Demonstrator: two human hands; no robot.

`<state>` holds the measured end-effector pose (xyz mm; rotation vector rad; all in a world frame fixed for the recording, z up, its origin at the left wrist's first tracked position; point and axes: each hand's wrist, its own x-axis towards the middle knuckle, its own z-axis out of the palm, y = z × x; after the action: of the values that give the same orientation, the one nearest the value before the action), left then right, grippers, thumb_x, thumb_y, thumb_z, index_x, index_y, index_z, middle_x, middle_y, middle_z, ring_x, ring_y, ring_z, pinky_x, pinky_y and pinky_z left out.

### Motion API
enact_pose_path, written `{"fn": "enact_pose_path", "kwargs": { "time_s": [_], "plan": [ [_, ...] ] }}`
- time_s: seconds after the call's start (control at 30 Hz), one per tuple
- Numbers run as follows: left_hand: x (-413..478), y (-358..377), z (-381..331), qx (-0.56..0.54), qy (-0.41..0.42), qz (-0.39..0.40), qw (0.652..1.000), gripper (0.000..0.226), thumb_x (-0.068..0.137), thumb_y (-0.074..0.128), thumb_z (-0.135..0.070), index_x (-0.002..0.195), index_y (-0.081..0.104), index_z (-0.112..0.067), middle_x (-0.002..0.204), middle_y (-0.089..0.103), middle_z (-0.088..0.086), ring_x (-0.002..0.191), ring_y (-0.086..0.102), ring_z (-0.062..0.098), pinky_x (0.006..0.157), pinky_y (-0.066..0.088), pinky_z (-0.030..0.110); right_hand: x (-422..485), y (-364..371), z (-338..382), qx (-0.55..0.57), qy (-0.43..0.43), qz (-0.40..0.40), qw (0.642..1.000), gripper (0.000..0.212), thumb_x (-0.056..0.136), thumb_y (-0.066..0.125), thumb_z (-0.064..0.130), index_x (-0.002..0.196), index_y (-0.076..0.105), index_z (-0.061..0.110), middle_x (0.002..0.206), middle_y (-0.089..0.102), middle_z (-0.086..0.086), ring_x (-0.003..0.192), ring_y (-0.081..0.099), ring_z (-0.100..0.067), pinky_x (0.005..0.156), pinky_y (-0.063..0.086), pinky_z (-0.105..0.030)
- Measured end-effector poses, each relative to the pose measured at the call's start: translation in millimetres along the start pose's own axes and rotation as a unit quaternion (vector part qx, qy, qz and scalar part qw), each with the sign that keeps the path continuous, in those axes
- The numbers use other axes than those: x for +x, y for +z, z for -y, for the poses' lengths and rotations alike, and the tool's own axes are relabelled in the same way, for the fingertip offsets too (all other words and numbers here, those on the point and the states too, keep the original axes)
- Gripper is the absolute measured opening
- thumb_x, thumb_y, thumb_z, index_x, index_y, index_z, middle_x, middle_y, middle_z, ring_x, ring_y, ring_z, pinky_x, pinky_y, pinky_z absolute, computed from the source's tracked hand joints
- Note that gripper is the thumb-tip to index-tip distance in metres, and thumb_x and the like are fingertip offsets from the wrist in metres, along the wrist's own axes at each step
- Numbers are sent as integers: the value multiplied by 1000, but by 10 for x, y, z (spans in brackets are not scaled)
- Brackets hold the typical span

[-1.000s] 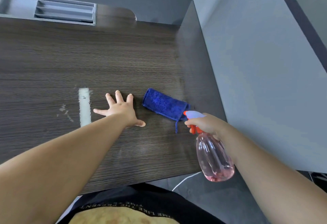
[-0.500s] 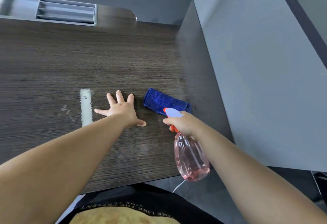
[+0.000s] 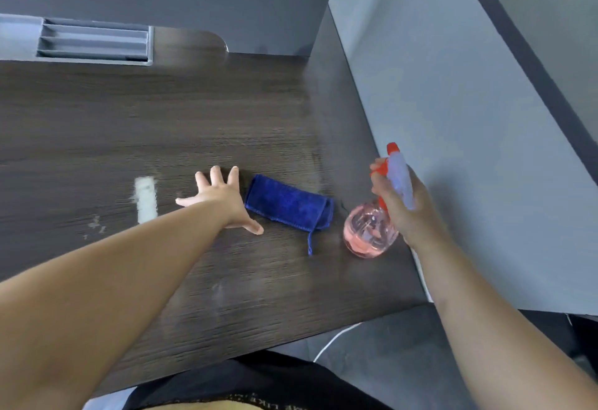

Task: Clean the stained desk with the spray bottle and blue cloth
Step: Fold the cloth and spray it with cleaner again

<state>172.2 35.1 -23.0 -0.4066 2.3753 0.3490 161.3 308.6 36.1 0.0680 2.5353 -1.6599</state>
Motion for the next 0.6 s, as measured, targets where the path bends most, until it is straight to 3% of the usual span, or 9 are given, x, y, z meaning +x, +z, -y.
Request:
{"fn": "enact_pose_path", "kwargs": {
  "time_s": [0.1,0.17,0.23,0.33,0.4,0.47,0.6],
  "plan": [
    [4,14,-54,30,-7,6,1000,141,49,82,-62,149,-11,-29,155,-12,6,142,-12,37,104,24,68,230,55,-9,-20,-44,-91,995,27,90,57,30,109,47,46,110,53,28,102,51,16,92,39,-12],
    [-12,18,-82,37,-13,4,999,140,49,83,-61,149,-10,-30,155,-11,6,142,-11,37,102,22,72,393,47,-84,-36,-45,-133,989,33,86,54,40,118,49,36,111,52,24,105,50,12,95,39,-16],
    [-10,16,-94,36,-17,5,999,139,49,83,-61,149,-9,-30,155,-10,6,142,-10,37,101,20,74,529,22,-123,-60,-41,-146,987,56,81,55,49,126,50,17,113,51,15,106,50,3,97,39,-21],
    [6,12,-97,35,-21,4,999,140,48,84,-60,149,-8,-31,155,-9,6,142,-10,37,101,20,74,598,34,-217,-121,-47,-113,985,75,72,64,50,137,36,25,115,46,18,112,46,-8,98,37,-25],
    [14,25,-97,36,-20,3,999,141,47,84,-61,149,-8,-31,155,-10,5,142,-9,37,100,21,74,529,77,-380,-145,6,-132,981,70,59,73,55,119,47,31,108,55,14,102,54,-10,92,45,-30],
    [27,40,-95,36,-18,0,999,141,47,84,-61,149,-8,-31,155,-10,6,142,-9,37,100,21,74,409,140,-560,-111,49,-171,978,71,53,82,52,111,55,21,105,61,6,96,59,-11,86,51,-31],
    [25,29,-103,33,-20,1,999,141,46,85,-60,149,-7,-31,156,-10,6,142,-8,37,100,21,74,357,201,-581,-70,56,-181,979,53,65,84,32,106,52,24,110,56,3,101,55,-13,83,39,-19]
  ]
}}
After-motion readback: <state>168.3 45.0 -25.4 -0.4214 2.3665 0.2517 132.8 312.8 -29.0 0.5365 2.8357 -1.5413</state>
